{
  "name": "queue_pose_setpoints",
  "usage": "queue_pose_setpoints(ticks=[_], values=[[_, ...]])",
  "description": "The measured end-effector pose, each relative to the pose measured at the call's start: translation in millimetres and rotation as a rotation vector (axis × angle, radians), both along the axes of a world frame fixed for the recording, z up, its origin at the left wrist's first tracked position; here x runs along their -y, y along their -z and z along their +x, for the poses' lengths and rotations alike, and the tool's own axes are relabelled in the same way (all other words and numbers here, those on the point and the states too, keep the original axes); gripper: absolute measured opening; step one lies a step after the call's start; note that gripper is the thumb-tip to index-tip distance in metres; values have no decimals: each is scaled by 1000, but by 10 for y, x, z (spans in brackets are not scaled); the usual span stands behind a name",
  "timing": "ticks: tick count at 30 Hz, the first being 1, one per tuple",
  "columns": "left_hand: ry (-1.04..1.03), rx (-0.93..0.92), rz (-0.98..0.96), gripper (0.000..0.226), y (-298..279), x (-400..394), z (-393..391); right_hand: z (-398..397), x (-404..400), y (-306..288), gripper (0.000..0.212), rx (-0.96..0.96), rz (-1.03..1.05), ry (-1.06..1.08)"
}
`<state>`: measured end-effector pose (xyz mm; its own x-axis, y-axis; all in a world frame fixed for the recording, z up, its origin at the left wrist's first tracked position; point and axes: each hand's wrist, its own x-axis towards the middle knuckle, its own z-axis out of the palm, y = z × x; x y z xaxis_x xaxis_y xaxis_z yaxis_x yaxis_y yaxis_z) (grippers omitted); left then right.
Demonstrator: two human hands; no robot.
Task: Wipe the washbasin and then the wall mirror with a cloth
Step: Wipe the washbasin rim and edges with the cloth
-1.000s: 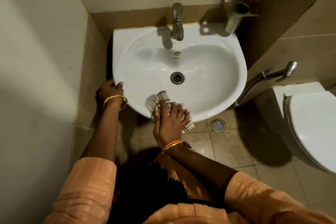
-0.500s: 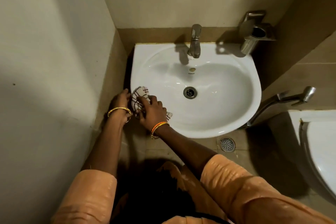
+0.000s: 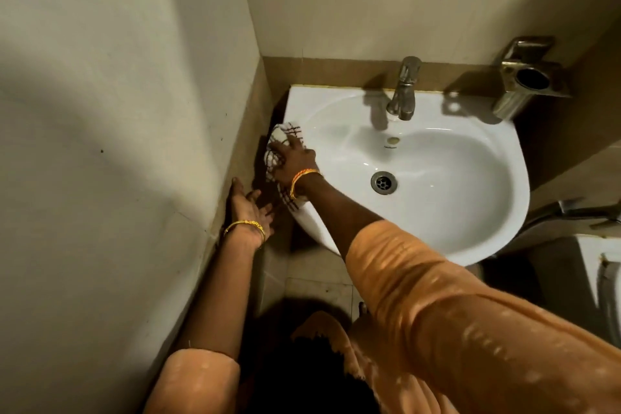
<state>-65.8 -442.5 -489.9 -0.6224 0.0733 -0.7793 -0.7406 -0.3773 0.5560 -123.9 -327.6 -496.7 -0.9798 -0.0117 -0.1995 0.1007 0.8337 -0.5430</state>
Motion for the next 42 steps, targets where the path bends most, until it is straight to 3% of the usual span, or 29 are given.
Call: queue_pose_setpoints(ticks=[7, 11, 15, 20, 22, 26, 31, 33, 36, 39, 42], values=[[-15, -157, 39, 55, 79, -214, 171, 1091, 6, 25, 59, -60, 139, -168], [68, -158, -102, 52, 97, -367, 326, 1520, -219, 75, 61, -96, 212, -237], [132, -322, -668, 76, 105, -574, 600, 2005, -475, 185, 71, -198, 374, -249], [332, -795, -1238, 55, 130, -829, 1205, 2373, -1012, 221, 69, -317, 480, -354], [475, -940, -1340, 46, 197, -916, 1356, 2522, -1290, 220, 70, -346, 512, -381], [674, -1107, -1354, 34, 227, -1149, 1566, 2792, -1916, 231, 75, -417, 617, -321], [842, -1174, -1319, 35, 241, -1359, 1720, 2977, -2809, 265, 75, -319, 553, 69], [961, -1137, -1246, 37, 260, -1456, 1757, 2915, -3022, 158, 71, -283, 377, 290], [1161, -1087, -1131, 50, 159, -1604, 1678, 2602, -3119, -47, 61, -404, 96, 574], [1425, -954, -1078, 50, -86, -1717, 1423, 2060, -3079, -183, 59, -404, 181, 597], [1619, -787, -1064, 54, -254, -1848, 1222, 1568, -3172, -166, 61, -79, 378, 508]])
